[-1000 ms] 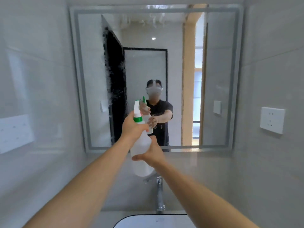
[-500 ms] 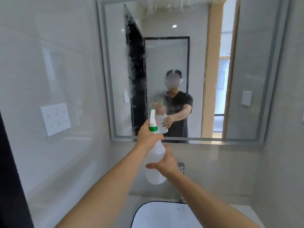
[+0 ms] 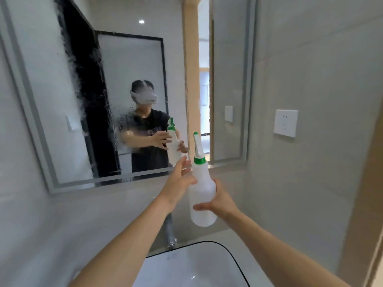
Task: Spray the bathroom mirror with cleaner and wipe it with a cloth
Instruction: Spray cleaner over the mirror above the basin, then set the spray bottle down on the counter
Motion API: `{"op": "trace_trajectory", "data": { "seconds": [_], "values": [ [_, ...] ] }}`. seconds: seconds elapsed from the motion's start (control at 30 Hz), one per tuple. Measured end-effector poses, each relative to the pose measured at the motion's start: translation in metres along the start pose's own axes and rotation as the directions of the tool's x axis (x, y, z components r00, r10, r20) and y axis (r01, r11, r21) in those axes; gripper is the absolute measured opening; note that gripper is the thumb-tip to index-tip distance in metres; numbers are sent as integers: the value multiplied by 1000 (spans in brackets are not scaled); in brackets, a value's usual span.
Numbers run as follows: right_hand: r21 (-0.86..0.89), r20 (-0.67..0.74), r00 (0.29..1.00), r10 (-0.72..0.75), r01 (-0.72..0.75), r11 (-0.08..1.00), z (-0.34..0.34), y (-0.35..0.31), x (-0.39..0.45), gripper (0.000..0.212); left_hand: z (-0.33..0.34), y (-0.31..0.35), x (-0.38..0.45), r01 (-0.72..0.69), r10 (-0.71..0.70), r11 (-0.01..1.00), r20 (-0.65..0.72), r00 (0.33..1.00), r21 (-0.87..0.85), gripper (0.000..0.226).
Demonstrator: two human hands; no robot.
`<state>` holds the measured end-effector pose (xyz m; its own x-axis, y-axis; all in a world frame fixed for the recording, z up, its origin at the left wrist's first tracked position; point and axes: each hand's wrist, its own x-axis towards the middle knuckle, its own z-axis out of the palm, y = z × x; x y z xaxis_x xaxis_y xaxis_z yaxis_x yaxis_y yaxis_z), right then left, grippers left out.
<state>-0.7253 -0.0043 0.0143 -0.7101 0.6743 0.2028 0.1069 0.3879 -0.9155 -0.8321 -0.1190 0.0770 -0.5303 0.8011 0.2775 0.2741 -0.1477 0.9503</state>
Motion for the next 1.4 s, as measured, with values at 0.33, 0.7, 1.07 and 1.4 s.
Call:
{"op": "trace_trajectory", "data": {
  "seconds": [0.33, 0.7, 1.07, 1.4],
  "values": [
    [121, -102, 984, 146, -134, 984, -96, 67, -45, 78, 108, -54, -3, 545, -477, 799, 286, 831, -252, 33],
    [93, -189, 883, 430, -420, 903, -128, 173, -98, 82, 206, -134, -14, 752, -626, 622, 437, 646, -220, 29],
    [269, -24, 783, 622, -594, 758, -124, 268, -119, 81, 265, -217, -37, 854, -744, 486, 425, 516, -185, 34],
    [375, -24, 650, 760, -699, 609, -116, 315, -117, 78, 278, -261, -43, 901, -815, 409, 386, 432, -144, 45]
  ]
}}
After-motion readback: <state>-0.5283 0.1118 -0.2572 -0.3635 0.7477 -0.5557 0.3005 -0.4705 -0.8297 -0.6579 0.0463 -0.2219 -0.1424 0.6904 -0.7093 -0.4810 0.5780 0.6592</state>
